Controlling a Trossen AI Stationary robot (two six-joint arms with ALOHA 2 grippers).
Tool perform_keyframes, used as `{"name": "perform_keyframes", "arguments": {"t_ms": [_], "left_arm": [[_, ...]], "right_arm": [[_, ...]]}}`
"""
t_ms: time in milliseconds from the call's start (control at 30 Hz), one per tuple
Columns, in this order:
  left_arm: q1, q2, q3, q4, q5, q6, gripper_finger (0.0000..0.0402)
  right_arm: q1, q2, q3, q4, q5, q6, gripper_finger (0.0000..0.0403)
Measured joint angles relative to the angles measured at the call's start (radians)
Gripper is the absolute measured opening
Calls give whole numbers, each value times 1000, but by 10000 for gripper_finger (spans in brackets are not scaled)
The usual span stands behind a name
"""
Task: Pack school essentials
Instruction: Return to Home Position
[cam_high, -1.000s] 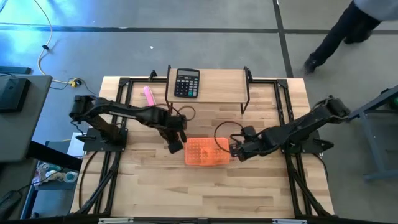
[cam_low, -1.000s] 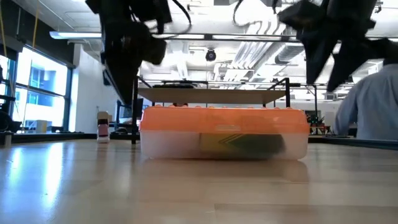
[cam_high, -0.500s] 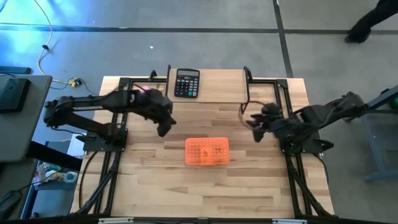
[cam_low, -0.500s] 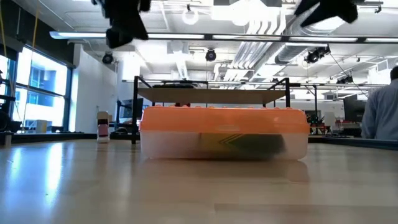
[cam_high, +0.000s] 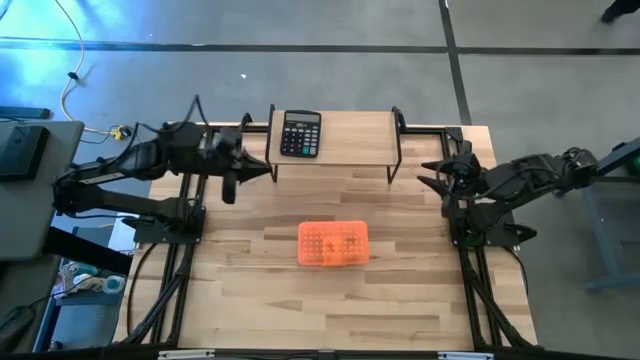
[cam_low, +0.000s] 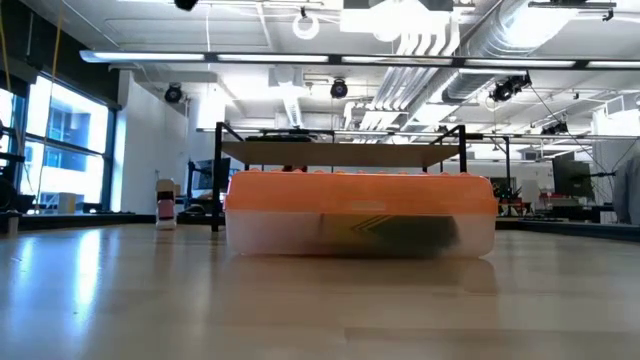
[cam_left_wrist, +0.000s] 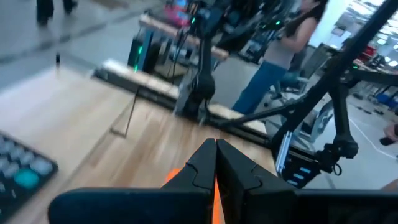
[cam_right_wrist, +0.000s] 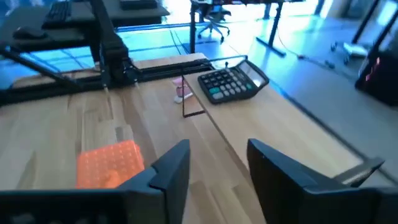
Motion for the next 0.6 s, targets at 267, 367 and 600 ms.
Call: {"name": "perform_keyframes", "arguments": {"t_ms": [267,367,600], "left_arm": [[-1,-65,0,21,-21,117,0],[-6,-77,0,21,-60,129,0],[-60,-79,0,20,-112,162,0]], "right_arm": [[0,-88,0,-3,-106,-155,12],[0,-109,-1,-9,-114,-161,20],[0,-153,-209,193,-148,-240,6]]}}
